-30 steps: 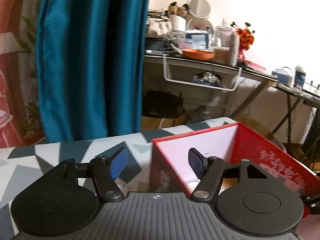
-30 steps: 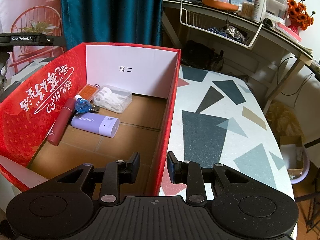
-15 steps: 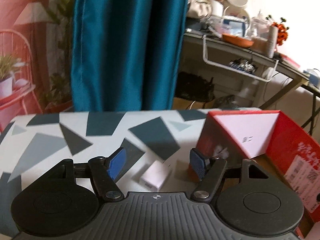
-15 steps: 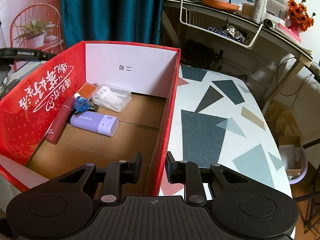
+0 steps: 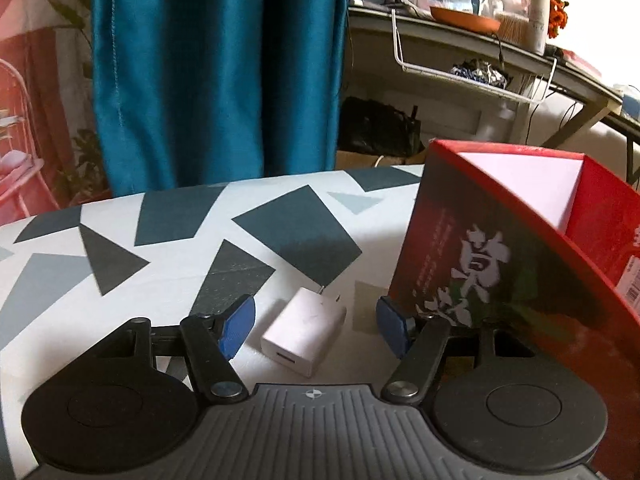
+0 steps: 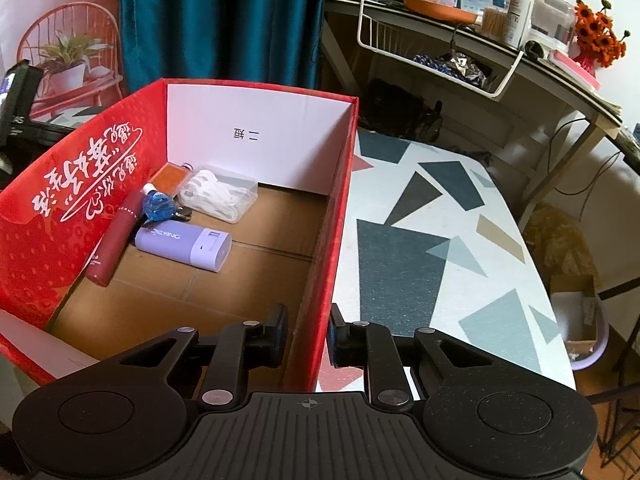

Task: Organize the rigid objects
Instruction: 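Move the left gripper back down to the white charger plug, then close the left gripper on the white charger plug and lift it, then carry the charger plug into the red box and open the left gripper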

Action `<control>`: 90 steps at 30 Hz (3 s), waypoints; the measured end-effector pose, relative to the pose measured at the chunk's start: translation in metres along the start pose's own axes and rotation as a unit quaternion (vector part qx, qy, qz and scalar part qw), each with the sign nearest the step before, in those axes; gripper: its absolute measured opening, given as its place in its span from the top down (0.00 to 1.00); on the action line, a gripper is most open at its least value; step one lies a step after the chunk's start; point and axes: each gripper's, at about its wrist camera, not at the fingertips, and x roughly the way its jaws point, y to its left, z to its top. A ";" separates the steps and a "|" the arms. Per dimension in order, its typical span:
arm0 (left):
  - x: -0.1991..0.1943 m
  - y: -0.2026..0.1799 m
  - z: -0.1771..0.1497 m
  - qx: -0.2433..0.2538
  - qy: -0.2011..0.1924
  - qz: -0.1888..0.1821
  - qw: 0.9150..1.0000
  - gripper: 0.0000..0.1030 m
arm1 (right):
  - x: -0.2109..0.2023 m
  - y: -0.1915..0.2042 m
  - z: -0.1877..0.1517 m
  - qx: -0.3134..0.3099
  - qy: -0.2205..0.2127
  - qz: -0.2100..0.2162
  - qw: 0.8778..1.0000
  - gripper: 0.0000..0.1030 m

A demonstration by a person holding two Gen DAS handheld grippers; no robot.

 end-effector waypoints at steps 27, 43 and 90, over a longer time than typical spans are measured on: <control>-0.059 -0.008 -0.056 0.016 0.043 0.017 0.999 0.64 | 0.000 0.000 0.000 -0.001 0.000 0.000 1.000 0.82; -0.048 -0.006 -0.053 0.001 0.053 0.050 0.997 0.61 | 0.000 0.001 0.000 -0.002 0.000 0.000 1.000 0.81; -0.123 -0.075 0.033 0.058 -0.088 -0.053 0.993 0.64 | -0.004 -0.015 0.001 0.104 -0.008 0.010 0.995 0.89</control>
